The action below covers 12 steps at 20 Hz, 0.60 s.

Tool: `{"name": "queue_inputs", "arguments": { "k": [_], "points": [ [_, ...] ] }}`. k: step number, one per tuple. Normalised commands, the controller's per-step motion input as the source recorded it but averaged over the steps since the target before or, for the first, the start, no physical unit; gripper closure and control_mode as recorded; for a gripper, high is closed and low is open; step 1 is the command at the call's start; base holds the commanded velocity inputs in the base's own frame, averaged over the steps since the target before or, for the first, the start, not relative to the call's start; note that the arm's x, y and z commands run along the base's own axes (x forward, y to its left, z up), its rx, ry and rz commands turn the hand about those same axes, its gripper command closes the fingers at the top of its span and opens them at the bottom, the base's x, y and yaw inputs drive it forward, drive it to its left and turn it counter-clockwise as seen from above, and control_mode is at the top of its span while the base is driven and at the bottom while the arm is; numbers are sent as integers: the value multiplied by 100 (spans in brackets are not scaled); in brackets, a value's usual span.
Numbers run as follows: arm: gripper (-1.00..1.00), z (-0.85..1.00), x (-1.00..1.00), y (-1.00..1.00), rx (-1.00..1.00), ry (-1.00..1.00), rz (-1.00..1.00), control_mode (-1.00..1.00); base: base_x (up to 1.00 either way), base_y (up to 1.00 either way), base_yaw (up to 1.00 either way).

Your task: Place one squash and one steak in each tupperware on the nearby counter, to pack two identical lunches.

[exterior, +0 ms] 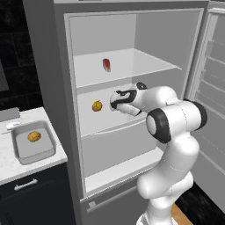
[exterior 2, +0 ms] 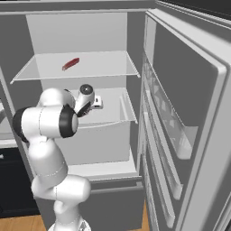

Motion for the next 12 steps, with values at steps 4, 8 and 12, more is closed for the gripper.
{"name": "queue_inputs", "arguments": {
  "k": [4, 8, 12],
  "points": [
    [100, -3, -21, 0, 0, 8, 0, -100, 0, 0, 0],
    [100, 51, -61, -18, 0, 1, 0, -100, 0, 0, 0],
    [100, 88, -100, -48, 3, 0, 0, -100, 0, 0, 0]
  ]
}}
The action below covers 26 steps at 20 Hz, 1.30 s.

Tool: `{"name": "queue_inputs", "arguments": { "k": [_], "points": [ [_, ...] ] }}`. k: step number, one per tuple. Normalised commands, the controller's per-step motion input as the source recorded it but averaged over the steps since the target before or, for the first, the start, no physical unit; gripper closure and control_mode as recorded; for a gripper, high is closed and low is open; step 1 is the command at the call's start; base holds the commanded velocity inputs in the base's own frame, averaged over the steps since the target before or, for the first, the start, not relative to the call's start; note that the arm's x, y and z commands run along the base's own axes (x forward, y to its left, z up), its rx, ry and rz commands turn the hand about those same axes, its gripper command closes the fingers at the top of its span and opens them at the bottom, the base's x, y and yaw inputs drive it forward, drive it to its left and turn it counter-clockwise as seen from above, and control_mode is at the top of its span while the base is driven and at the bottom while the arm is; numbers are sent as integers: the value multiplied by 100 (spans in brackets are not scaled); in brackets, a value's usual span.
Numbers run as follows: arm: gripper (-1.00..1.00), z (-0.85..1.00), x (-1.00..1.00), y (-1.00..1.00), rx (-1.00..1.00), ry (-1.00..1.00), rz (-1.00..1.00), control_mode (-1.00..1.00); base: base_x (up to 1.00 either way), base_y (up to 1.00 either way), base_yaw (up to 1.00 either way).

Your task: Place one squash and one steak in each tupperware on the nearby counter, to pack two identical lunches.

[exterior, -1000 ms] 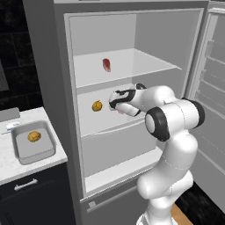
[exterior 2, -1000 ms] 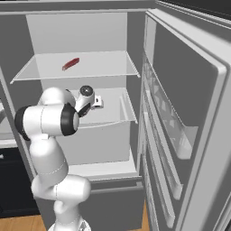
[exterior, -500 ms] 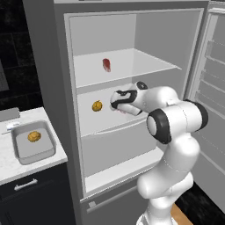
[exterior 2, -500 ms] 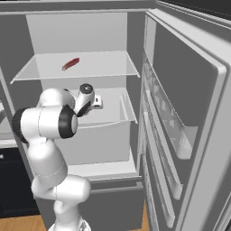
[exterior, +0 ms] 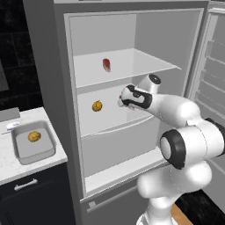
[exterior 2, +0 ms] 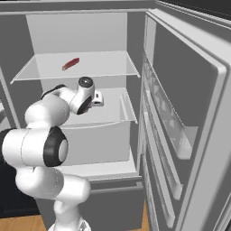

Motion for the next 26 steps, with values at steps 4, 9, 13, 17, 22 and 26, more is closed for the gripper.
{"name": "queue_inputs", "arguments": {
  "k": [4, 9, 13, 17, 22, 26],
  "points": [
    [100, 74, -100, -60, 3, 2, 0, -100, 0, 0, 0],
    [100, 87, -100, -39, 0, 11, 0, -100, 0, 0, 0],
    [100, 97, -100, -10, 0, 21, 0, -100, 0, 0, 0],
    [100, 62, -100, -3, 0, 16, 0, -100, 0, 0, 0],
    [100, -1, -100, -3, 1, 3, 0, -100, 0, 0, 0],
    [100, 0, -87, -3, 1, 0, 0, -100, 0, 0, 0]
  ]
}}
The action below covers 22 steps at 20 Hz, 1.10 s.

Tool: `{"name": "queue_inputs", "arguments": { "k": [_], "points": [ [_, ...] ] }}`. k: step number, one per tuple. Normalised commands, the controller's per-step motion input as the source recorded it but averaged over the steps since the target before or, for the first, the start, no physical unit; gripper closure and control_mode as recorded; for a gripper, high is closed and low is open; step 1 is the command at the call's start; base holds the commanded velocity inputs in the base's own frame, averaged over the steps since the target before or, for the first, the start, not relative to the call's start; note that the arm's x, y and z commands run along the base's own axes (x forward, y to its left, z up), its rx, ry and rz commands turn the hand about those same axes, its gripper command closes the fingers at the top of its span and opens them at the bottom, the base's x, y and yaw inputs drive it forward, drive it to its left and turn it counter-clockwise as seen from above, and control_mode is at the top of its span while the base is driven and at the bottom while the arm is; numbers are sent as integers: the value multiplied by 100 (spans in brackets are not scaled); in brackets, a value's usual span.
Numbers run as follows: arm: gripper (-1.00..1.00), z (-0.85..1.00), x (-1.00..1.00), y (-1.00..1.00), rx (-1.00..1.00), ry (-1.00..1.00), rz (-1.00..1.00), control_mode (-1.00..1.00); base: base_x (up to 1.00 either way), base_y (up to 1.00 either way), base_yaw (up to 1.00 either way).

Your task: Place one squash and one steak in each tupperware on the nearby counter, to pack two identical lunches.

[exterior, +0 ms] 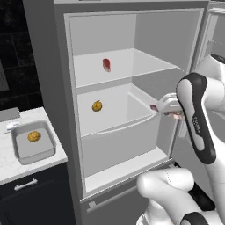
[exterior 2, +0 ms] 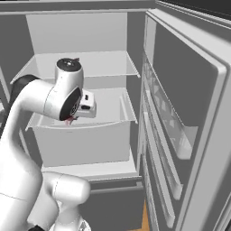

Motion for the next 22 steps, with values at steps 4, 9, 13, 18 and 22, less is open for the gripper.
{"name": "queue_inputs", "arguments": {
  "k": [4, 9, 13, 18, 22],
  "points": [
    [100, 0, -59, 0, 0, 0, 0, 100, -25, 0, 0],
    [100, 0, 0, 0, 0, 0, 0, 100, -95, 15, 0],
    [100, 0, 0, 0, 0, 0, 0, 100, -73, 87, 0],
    [100, 0, 0, 0, 0, 0, 0, 100, -61, 100, 1],
    [100, 0, 0, 0, 0, 0, 0, 100, -15, 100, 0]
  ]
}}
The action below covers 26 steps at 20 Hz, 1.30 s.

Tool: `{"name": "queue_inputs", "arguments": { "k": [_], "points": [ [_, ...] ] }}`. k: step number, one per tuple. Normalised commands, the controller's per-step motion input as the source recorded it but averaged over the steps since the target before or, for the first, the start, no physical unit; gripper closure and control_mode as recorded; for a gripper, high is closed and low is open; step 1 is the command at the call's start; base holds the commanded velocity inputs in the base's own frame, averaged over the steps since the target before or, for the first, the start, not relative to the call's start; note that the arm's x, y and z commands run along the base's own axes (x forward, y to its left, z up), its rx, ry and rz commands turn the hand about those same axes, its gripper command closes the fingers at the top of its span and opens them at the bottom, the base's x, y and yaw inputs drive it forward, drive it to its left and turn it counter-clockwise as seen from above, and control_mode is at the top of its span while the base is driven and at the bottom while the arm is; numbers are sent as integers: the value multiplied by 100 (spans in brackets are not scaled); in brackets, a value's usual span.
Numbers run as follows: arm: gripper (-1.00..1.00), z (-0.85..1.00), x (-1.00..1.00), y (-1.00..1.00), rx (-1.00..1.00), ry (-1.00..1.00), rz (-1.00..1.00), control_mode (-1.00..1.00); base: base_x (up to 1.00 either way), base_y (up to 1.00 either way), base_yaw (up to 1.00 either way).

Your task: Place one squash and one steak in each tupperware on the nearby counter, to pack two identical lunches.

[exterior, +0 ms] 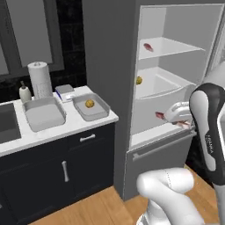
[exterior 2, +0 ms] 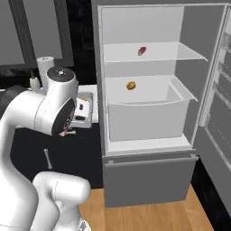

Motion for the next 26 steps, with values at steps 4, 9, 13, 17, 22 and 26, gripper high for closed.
{"name": "queue_inputs", "arguments": {
  "k": [4, 9, 13, 17, 22, 26],
  "points": [
    [100, 0, 0, 0, 0, 0, 0, 100, 46, 83, 0],
    [100, 0, 0, 0, 0, 0, 0, 100, 67, 52, -1],
    [100, 0, 0, 0, 0, 0, 0, 100, 47, 28, 0],
    [100, 0, 0, 0, 0, 0, 0, 100, 42, 25, -1],
    [100, -3, 36, 29, 0, 0, -5, -100, 7, 5, -1],
    [100, -20, 75, 45, -2, 0, -8, -100, 0, 0, 0]
  ]
}}
